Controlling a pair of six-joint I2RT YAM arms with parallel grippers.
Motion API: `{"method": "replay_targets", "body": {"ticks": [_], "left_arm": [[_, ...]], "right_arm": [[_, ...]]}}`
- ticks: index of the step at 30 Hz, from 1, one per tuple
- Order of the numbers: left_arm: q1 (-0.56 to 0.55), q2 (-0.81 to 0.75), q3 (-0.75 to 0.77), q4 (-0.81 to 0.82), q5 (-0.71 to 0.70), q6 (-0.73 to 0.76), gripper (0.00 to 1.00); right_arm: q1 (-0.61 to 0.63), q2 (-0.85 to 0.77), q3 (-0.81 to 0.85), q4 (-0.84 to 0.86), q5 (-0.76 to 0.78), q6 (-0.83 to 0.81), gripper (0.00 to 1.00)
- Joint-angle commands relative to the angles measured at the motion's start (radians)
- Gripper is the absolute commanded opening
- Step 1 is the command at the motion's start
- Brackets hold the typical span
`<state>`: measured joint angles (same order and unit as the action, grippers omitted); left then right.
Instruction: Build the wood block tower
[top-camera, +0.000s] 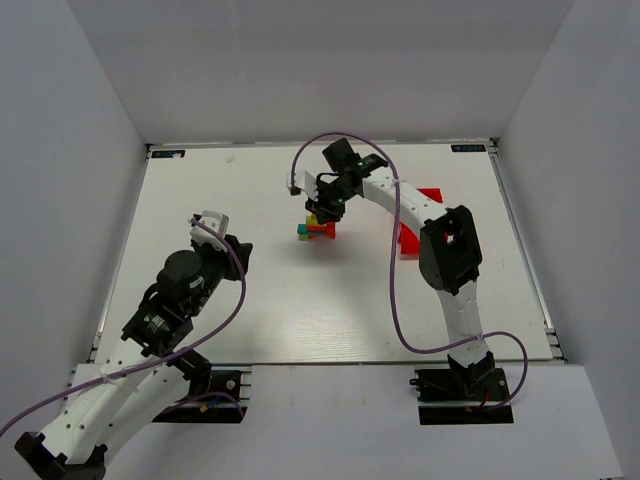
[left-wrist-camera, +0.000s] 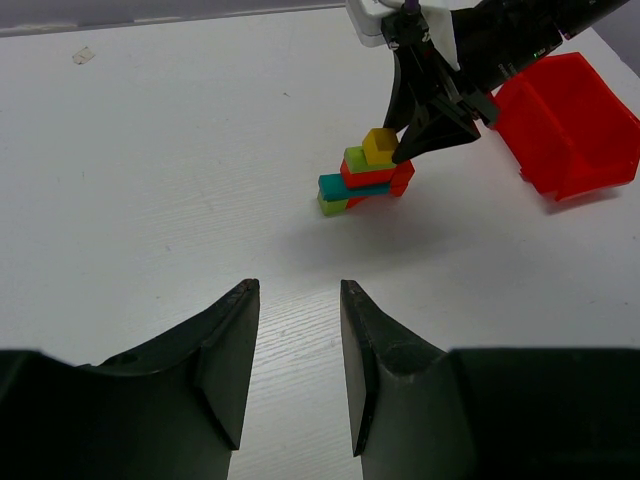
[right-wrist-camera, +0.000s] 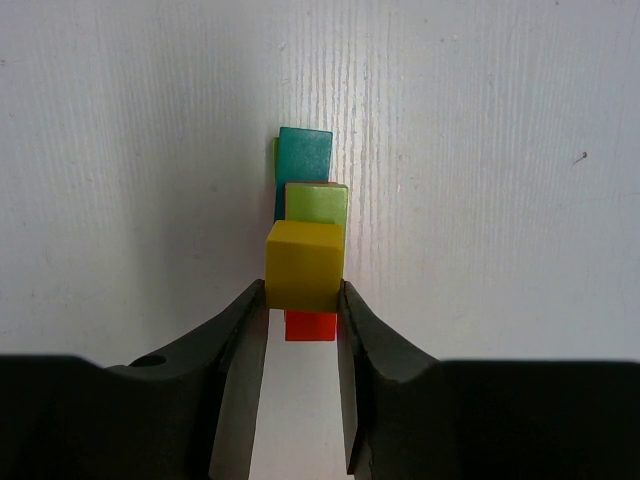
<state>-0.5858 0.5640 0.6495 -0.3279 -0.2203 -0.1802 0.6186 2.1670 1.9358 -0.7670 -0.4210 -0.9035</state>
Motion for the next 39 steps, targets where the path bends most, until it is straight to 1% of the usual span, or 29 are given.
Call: {"method": "replay_targets", "body": {"ticks": [1,5,8,37,39], "left_arm": [[-0.003,-0.003,0.002,0.018,0.013,0.004,0.49],[-0.003,0.007,0.002,0.018,0.013,0.004,0.49],[0.006,0.007,0.002,0.018,0.013,0.004,0.49],[0.006,0.007,0.002,0.018,0.013,0.004,0.49],[0.006,0.007,0.002,0.018,0.013,0.004,0.49]], "right_arm": [[0.006,0.008,0.045,-0.021,-0.004,-0.014,0.17],[0.007,0.011,0.045,-0.021,-0.002,-0.014,0.19],[0.006,0.007,0.045,-0.018,0.002,-0.015,0.22],[0.003,0.014,0.058,-0.029,0.011,-0.057,0.23],[0.006,0.017,0.057,-0.028,0.01,-0.057,0.24]]}}
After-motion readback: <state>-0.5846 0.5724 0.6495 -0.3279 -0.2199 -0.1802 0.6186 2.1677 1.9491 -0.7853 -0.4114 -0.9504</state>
